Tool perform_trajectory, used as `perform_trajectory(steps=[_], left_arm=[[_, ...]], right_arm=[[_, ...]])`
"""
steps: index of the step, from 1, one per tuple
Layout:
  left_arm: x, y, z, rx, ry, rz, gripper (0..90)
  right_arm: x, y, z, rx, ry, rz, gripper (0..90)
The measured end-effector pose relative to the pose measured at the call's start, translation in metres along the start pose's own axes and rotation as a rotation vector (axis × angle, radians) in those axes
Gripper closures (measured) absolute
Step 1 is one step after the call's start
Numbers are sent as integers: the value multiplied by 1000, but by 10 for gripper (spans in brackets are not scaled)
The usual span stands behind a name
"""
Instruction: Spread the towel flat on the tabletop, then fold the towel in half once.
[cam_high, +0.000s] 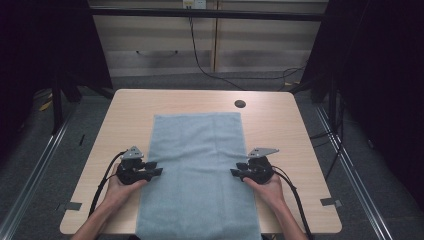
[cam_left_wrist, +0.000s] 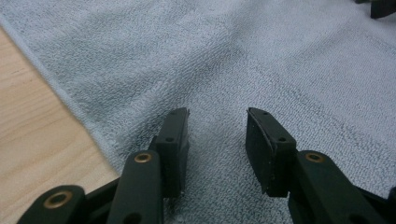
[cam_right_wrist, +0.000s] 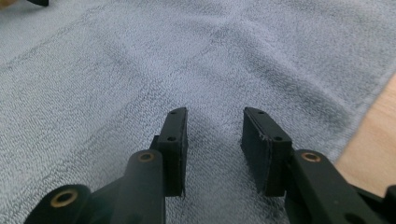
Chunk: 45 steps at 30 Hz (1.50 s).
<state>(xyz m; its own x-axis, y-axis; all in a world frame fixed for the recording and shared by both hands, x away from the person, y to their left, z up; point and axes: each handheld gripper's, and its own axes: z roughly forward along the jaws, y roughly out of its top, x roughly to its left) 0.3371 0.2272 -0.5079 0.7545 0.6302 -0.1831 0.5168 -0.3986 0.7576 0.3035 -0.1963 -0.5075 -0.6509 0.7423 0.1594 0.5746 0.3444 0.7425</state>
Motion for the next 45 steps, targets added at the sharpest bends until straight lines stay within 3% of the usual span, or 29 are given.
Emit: perform_trajectory(steps=[5,11,17,21,24,26,35,45], left_arm=[[1,0,1,-12,-16,-14,592],[-13,0,4,5,11,60,591],[-23,-5,1,7,-11,69,590],[-34,-9,-6,38,-9,88,605],[-42,-13,-13,71,-33,95,610],[-50,-19,-19,72,-38,127,611],[-68,-34,-34,83,-81,113,615],[-87,-53,-56,114,-130,107,627]], right_arm=[[1,-7,-10,11,-1,-7,612],[14,-17,-21,32,-12,-22,610],[23,-34,-36,11,22,-2,613],[30,-37,-40,26,10,-26,613],[33,-40,-45,33,24,-28,618],[35,-43,-49,39,33,-32,619],[54,-58,-62,45,48,-45,619],[79,-66,-73,89,72,-60,605]])
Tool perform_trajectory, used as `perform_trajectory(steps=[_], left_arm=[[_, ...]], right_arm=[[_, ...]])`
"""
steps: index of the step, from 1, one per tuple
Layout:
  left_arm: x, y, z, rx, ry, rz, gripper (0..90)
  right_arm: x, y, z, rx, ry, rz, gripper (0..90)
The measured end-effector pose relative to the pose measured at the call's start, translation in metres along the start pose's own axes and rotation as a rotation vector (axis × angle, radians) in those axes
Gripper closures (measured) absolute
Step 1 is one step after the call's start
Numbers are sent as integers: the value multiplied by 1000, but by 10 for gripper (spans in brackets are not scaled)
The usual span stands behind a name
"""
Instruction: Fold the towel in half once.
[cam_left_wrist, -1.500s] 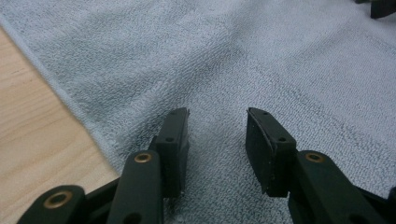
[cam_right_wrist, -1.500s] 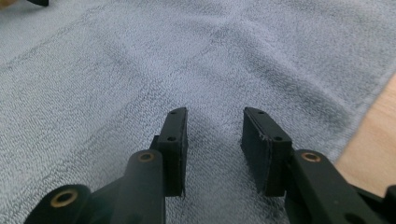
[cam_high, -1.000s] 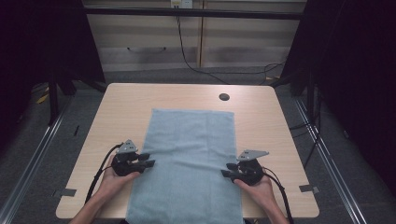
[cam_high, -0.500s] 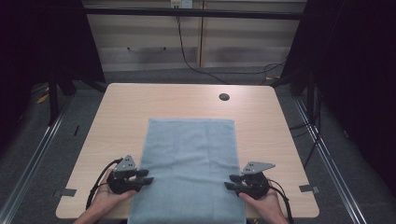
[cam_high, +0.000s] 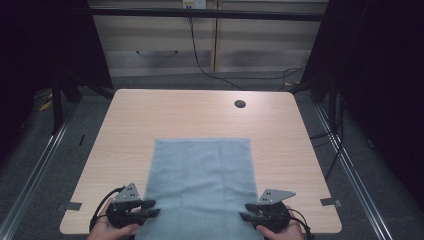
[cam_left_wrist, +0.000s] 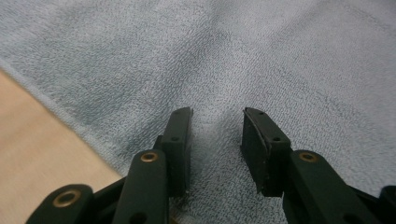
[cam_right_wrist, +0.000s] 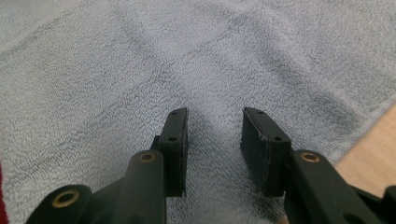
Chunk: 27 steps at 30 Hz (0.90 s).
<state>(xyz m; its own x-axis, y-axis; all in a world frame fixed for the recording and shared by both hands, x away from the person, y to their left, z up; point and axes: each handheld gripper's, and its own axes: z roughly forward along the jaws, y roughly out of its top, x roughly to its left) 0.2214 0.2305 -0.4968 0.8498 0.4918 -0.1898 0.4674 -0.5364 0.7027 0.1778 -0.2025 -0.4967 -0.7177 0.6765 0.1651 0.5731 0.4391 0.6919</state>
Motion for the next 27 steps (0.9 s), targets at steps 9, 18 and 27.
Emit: perform_trajectory(steps=[9,18,27], left_arm=[[28,23,1,-85,14,-54,599],[85,63,34,-98,115,-121,597],[80,53,44,-70,143,-61,567]], right_arm=[[-42,38,1,-108,-52,9,582],[-123,84,41,-133,-170,89,592],[-165,101,70,-119,-241,164,544]])
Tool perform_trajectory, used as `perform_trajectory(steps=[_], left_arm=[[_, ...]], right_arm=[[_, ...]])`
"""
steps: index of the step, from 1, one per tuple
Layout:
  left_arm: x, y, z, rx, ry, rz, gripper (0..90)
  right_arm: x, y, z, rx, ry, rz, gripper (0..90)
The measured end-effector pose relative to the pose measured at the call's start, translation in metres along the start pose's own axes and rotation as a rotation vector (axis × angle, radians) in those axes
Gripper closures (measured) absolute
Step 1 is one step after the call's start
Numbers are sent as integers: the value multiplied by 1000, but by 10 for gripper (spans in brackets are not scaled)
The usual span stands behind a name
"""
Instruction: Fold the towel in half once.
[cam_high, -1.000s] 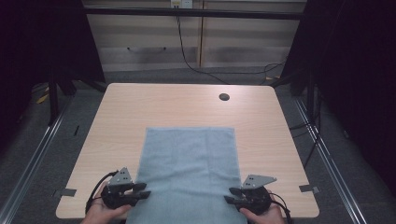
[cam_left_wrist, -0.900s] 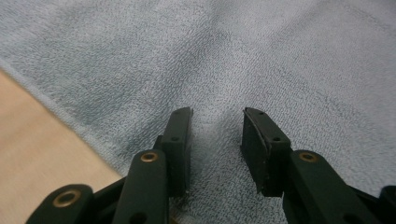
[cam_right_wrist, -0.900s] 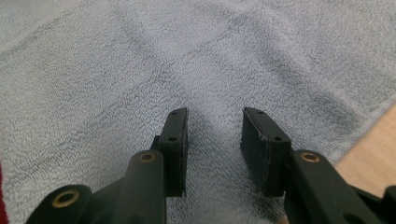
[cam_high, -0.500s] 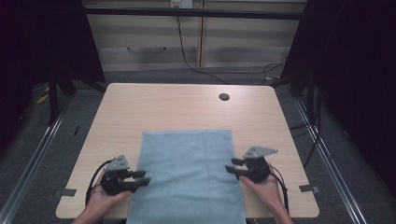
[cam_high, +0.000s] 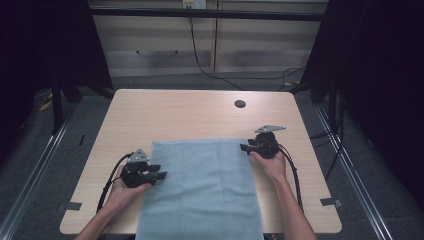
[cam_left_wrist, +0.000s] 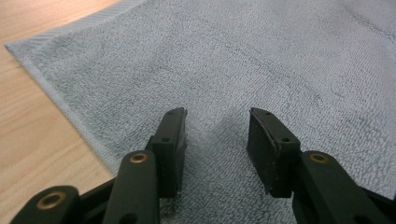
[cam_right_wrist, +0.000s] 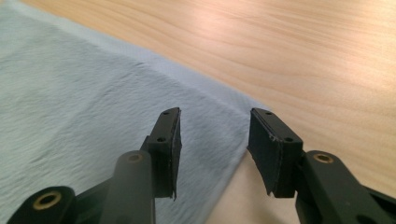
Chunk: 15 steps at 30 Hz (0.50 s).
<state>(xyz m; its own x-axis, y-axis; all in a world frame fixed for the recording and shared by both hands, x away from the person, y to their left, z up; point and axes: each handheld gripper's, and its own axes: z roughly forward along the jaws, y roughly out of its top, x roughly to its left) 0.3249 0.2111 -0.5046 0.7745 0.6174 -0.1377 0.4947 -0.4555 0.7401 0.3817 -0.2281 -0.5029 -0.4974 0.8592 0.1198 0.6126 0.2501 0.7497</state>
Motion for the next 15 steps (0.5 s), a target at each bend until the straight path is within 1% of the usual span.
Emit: perform_trajectory(steps=[4,5,7,8,9,10,11,12,13,14,15], left_arm=[[1,-1,0,-7,-7,-5,569],[1,-1,0,-8,-8,-5,569],[2,-1,0,-10,-11,-6,569],[2,-1,0,-13,-15,-5,569],[3,-2,0,-16,-17,-8,569],[3,-2,0,-18,-18,-8,569],[3,-2,0,-17,-17,-7,569],[3,-2,0,-16,-18,-7,569],[2,-2,-1,-13,-19,-8,569],[1,-2,-1,-6,-19,-6,570],[0,-2,-2,0,-22,0,572]], right_arm=[[-6,5,11,6,-28,25,544],[-7,6,13,-7,-20,25,544],[-7,7,18,20,-45,16,543],[-6,7,19,15,-50,5,546],[-5,7,20,12,-47,21,564],[-5,8,20,9,-48,26,609],[-5,7,20,10,-55,17,670],[-4,7,19,12,-60,5,702],[-3,6,18,14,-57,3,752],[-3,5,16,19,-46,12,811],[-3,4,14,18,-37,6,840]])
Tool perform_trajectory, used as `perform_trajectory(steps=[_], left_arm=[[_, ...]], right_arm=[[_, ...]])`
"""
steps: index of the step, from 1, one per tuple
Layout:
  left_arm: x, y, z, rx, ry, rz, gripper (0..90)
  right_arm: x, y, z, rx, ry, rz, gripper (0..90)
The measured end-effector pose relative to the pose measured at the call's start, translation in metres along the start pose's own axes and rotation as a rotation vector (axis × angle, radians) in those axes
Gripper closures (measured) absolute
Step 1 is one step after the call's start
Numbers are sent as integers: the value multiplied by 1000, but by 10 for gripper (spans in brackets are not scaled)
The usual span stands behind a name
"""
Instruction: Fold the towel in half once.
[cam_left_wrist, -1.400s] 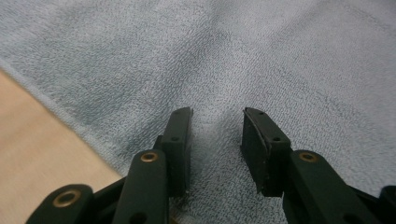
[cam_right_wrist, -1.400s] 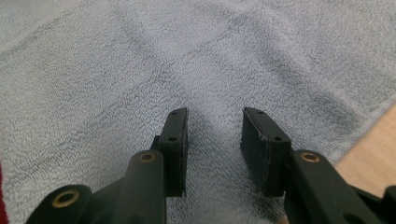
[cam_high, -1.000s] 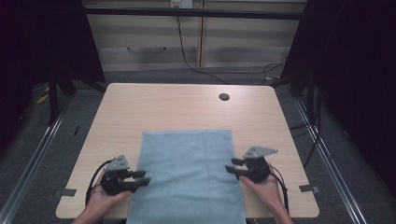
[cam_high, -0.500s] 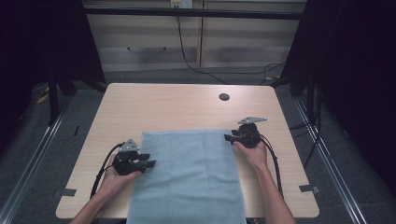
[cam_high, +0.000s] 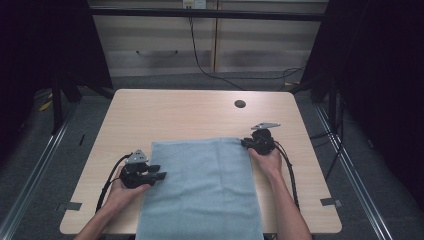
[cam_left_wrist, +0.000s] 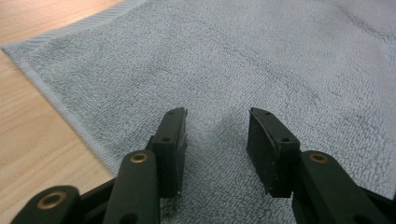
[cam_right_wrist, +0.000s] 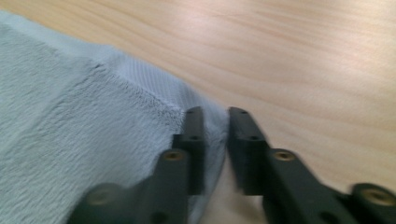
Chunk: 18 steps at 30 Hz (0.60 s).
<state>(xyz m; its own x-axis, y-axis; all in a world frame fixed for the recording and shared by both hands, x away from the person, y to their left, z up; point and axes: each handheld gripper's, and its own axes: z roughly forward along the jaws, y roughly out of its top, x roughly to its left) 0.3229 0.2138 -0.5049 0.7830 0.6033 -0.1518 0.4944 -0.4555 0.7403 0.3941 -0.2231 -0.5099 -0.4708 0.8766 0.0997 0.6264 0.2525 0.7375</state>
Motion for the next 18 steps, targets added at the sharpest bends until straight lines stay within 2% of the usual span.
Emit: perform_trajectory(steps=[6,8,11,12,14,15,16,17,18], left_arm=[[-9,-4,-10,49,-47,19,598],[-5,-2,-11,31,-48,9,601],[9,6,-13,-20,-29,-45,583],[16,10,-13,-23,-22,-64,578],[30,15,-11,-58,18,-100,578],[37,18,-8,-39,22,-113,568],[44,19,-5,-49,51,-114,551],[51,21,-1,-47,60,-132,551],[56,23,2,-69,76,-150,542]], right_arm=[[6,-15,-16,-24,54,6,878],[8,-20,-23,-38,70,22,879],[10,-25,-33,-64,84,26,880],[10,-26,-36,-75,85,23,881],[10,-28,-42,-84,89,29,881],[10,-29,-44,-91,92,29,881],[10,-30,-45,-94,93,32,881],[10,-30,-46,-97,94,31,881],[10,-31,-46,-101,98,34,881]])
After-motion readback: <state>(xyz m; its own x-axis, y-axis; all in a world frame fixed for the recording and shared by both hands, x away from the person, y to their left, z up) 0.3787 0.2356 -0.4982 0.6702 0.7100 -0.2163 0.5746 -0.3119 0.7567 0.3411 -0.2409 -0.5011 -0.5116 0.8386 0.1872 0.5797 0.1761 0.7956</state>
